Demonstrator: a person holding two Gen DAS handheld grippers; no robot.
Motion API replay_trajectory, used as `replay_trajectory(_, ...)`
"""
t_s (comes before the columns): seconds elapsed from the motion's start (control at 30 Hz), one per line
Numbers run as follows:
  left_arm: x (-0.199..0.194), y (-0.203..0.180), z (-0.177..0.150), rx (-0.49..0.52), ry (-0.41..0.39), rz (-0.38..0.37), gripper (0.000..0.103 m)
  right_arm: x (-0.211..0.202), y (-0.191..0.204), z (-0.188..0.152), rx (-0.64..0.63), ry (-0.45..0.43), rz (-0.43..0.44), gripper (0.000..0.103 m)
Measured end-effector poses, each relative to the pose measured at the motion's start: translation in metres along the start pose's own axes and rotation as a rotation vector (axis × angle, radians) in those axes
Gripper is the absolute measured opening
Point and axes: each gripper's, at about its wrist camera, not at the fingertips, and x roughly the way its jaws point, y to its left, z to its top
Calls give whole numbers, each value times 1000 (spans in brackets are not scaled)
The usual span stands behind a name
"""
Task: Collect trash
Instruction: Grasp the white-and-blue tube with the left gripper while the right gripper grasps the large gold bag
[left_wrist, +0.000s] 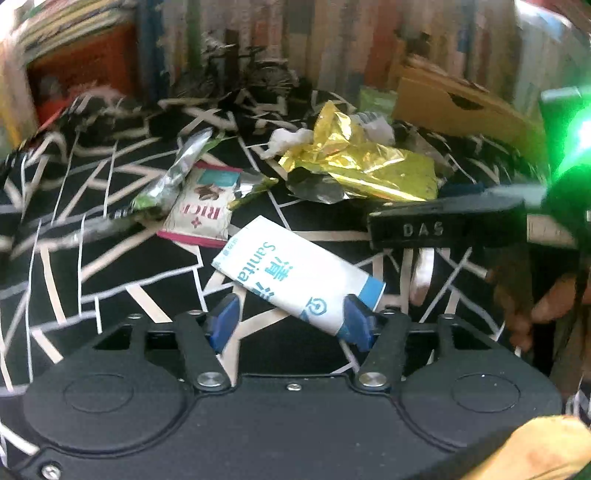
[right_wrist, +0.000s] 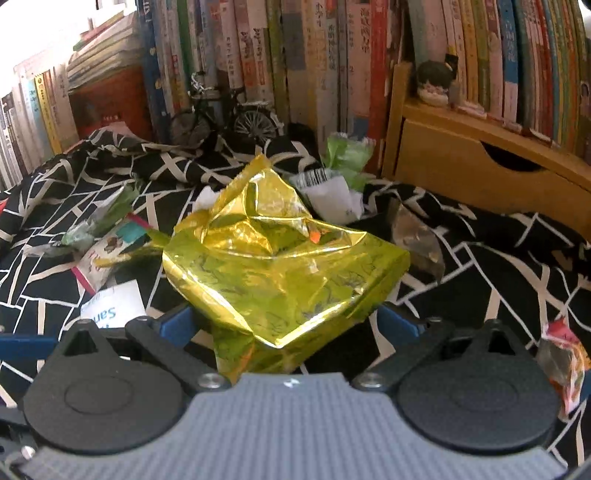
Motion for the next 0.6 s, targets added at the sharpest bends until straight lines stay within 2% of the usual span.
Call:
replay_trajectory(0.07,1,-2,2,-65,-8,11,77,0,2,1,-6,-19,-8,103)
replay_trajectory(0.13,4,-3,4,-97,-12,20,80,-1,1,2,3,-38,-4,103)
replay_trajectory(0.27,15,-3,7,-97,18,31,81,-8,-6,1,82,-69,44,103)
replay_trajectory(0.3,17,-3,7,-103,21,25,81,-9,-7,0,97,-78,46,100)
replay_trajectory(0.37,22,-3,8,-113,31,10,84,-10,-9,-2,109,-76,33,88)
replay_trajectory(0.43,27,-6,9,-112,39,12,85,-9,-11,-5,118,-64,33,70)
replay_trajectory(0.6,35,-14,11,-97,30,47,88,-11,-14,-9,121,-65,50,58)
